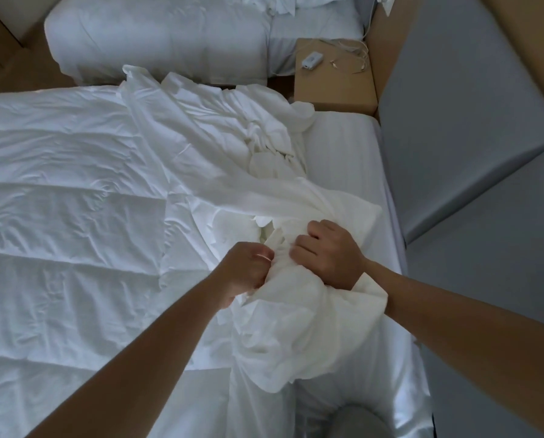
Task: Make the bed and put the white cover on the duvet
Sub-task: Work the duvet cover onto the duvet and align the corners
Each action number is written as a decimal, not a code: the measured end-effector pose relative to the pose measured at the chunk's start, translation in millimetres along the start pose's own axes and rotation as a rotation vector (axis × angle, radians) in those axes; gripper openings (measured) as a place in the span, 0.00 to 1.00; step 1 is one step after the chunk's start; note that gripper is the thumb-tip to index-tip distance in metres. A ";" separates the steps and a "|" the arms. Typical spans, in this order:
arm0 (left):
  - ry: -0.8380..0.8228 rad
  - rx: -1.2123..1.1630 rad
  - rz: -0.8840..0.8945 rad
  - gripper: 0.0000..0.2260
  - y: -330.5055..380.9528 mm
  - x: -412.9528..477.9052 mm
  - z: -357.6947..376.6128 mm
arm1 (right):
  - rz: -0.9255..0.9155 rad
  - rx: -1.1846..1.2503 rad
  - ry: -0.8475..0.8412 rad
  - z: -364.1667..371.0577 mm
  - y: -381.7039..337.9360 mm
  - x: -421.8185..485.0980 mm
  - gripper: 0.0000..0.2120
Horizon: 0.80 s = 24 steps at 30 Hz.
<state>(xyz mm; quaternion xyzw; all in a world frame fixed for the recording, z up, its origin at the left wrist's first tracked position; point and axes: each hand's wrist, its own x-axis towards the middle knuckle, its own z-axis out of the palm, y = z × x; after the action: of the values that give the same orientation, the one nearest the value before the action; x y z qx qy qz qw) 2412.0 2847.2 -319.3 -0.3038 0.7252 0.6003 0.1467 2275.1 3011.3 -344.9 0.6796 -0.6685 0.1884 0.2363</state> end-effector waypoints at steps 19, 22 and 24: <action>-0.212 -0.573 0.089 0.18 -13.8 -1.6 16.4 | 0.163 -0.055 0.199 13.4 -13.5 -20.9 0.11; -0.173 -0.578 0.096 0.16 -25.1 -12.2 26.2 | 0.265 -0.080 0.195 19.9 -24.2 -28.4 0.06; -0.116 -0.579 0.090 0.14 -36.4 -19.1 32.5 | 0.300 -0.074 0.170 25.2 -32.4 -35.0 0.05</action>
<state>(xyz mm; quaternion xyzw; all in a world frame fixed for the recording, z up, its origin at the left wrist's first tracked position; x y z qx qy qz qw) 2444.2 2880.0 -344.4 -0.2659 0.5270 0.8043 0.0686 2304.7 3025.4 -387.8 0.5448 -0.7464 0.2534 0.2860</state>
